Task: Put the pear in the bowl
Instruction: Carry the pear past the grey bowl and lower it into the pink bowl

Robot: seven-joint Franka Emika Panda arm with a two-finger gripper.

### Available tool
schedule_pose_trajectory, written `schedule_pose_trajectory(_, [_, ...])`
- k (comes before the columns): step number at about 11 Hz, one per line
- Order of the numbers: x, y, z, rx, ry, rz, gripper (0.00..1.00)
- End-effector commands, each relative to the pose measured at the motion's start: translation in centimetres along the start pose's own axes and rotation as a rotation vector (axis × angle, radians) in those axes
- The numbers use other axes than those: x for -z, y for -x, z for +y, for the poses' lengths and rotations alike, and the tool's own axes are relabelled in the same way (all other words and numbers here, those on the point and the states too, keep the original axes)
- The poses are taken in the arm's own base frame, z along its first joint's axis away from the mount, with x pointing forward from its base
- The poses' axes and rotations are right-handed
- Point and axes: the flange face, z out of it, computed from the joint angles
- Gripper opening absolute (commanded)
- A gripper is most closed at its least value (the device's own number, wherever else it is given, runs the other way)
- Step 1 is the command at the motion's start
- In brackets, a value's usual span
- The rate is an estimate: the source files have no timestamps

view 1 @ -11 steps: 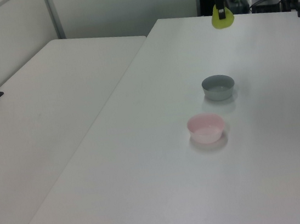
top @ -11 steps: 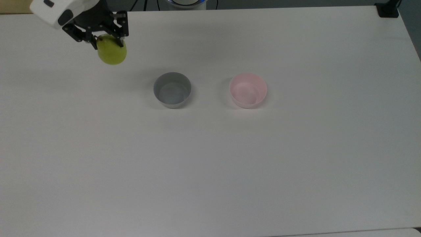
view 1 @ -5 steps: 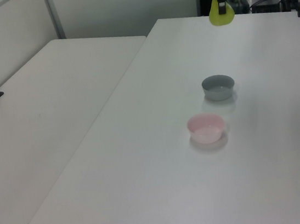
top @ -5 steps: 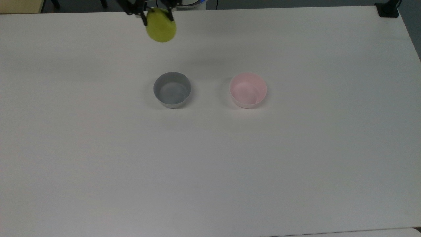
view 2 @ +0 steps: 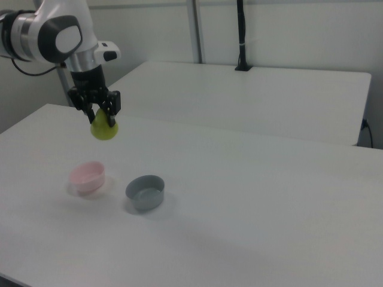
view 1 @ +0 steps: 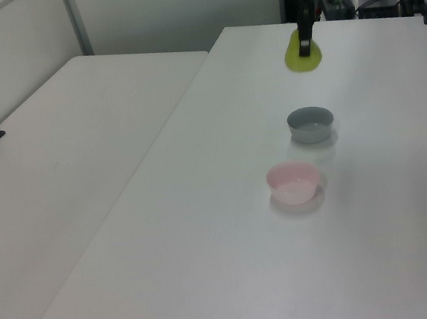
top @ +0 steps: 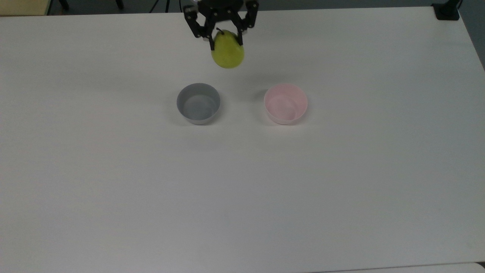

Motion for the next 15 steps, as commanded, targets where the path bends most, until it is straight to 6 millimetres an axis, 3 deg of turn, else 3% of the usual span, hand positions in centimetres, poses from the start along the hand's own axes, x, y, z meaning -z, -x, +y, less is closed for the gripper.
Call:
schedule_pose_trajectory(1, [-3.9,1.0,-3.8,0.008,-0.001,0.018,0.0])
schedule_pose_trajectory(2, [-5.5,0.3,-5.7,0.008,-0.001,0.012,0.0])
schedule_pose_trajectory(9, [-16.3,-1.8,-12.9,0.013,0.06,-0.015,0.0])
schedule_pose_trajectory(13, [-19.9,-2.2,-14.9,0.007,0.092,-0.021,0.0])
schedule_pose_trajectory(15, [-20.4,-2.2,-14.9,-0.001,0.091,-0.022,0.0])
